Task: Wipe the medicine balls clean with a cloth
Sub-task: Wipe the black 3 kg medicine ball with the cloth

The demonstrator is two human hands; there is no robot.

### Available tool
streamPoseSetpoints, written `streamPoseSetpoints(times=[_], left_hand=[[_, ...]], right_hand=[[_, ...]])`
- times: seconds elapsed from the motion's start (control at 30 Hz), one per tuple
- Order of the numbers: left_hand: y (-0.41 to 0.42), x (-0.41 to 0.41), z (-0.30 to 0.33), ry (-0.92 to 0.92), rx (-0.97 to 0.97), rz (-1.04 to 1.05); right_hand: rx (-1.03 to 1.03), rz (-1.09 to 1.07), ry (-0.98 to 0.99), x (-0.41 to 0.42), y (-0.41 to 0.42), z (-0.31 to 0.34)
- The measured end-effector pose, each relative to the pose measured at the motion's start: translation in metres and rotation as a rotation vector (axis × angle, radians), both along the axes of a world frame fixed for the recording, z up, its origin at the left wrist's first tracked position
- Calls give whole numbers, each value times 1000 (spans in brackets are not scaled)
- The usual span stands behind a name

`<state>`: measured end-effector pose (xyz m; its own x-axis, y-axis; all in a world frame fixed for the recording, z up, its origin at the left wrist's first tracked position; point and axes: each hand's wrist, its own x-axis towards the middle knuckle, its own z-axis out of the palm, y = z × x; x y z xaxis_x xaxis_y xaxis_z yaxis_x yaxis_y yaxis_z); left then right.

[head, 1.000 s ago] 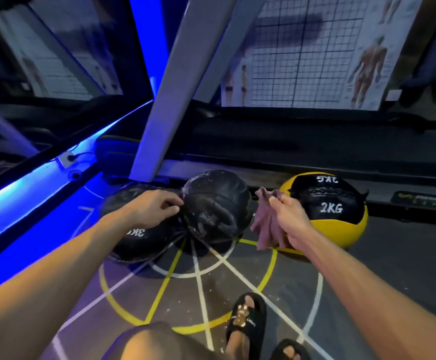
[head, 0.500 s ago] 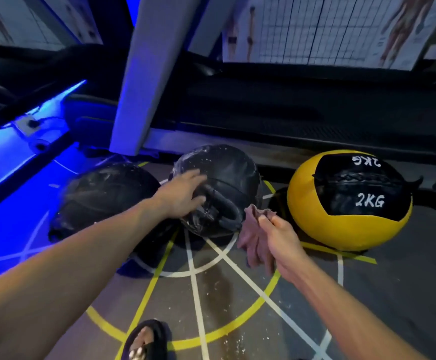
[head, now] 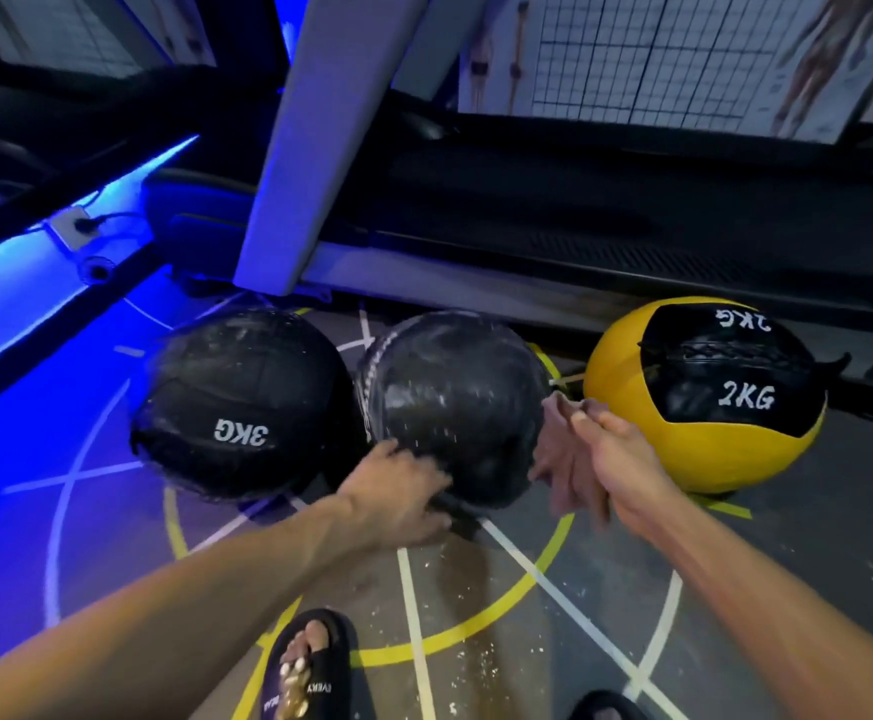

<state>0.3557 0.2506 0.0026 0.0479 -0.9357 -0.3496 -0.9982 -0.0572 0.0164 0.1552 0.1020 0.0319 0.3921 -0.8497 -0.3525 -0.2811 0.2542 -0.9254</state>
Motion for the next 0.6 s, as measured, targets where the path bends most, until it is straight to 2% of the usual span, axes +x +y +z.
streamPoseSetpoints(times=[0.1,0.2,0.27,0.37,0.53,0.6], left_hand=[[32,-11,9,51,-134,-13],[36,-8,23,149,-383,169],[34,-9,26,196,-380,257],[42,-23,18,163,-298,257],[76,-52,5,266,-366,194],[85,-53,7,336,-451,196]], right_hand=[[-55,94,39,-16,15,18],[-119,128,56,-32,29,35],[-148,157,84,-43,33,41],[-129,248,139,-56,44,54],[-167,214,181,-77,60,52],[-162,163,191,-79,69,39]])
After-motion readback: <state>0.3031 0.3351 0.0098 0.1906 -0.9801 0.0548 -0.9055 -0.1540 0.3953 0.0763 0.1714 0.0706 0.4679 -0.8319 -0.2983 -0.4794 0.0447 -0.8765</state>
